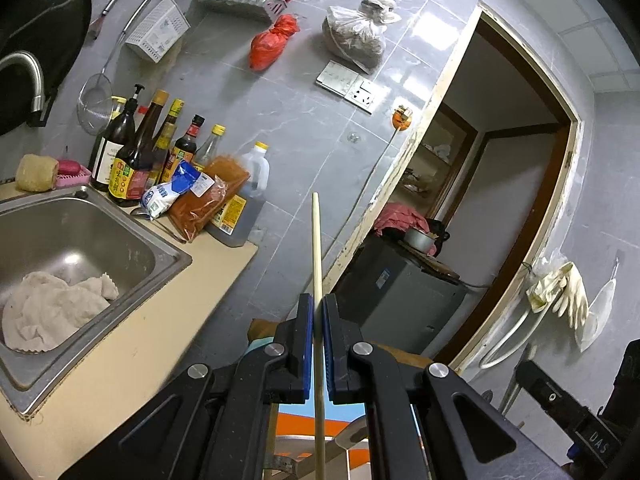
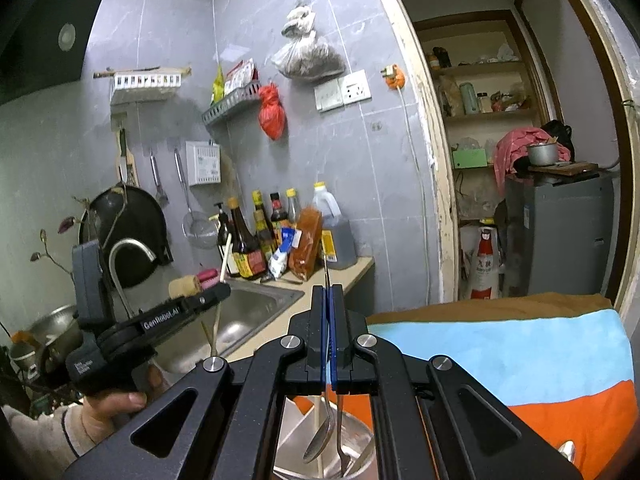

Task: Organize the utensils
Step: 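Lift and carry the spoon and chopstick over the white caddy with both tools, then open the left tool to drop the chopstick in the caddy while the right releases the spoon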

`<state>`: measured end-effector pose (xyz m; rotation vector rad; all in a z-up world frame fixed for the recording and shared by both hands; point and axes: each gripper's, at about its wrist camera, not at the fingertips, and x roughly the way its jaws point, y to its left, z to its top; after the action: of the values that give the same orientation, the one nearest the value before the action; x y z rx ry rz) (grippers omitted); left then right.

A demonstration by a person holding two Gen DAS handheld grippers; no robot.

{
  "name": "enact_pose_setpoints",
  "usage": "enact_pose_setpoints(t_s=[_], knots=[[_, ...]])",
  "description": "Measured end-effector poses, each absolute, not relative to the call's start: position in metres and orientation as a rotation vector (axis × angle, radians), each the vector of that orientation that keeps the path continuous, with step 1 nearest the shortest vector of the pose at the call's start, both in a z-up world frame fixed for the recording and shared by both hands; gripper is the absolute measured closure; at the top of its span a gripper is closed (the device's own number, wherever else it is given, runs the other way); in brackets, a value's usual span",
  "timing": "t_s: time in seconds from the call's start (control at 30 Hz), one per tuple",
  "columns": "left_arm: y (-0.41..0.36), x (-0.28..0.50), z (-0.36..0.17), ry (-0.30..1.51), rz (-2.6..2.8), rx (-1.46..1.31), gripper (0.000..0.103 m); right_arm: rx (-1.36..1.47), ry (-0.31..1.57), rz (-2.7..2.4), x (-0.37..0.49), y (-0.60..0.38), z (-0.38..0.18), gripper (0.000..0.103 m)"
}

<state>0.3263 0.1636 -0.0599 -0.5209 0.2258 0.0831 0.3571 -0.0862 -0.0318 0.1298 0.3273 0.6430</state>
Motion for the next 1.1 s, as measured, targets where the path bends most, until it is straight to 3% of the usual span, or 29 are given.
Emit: enact_pose_setpoints(t_s=[1.1], knots=[[0.149, 0.311, -0.063, 0.268, 0.095, -0.412, 0.098, 0.133, 0.404, 0.65, 0.354, -0.085, -0.059, 0.101]])
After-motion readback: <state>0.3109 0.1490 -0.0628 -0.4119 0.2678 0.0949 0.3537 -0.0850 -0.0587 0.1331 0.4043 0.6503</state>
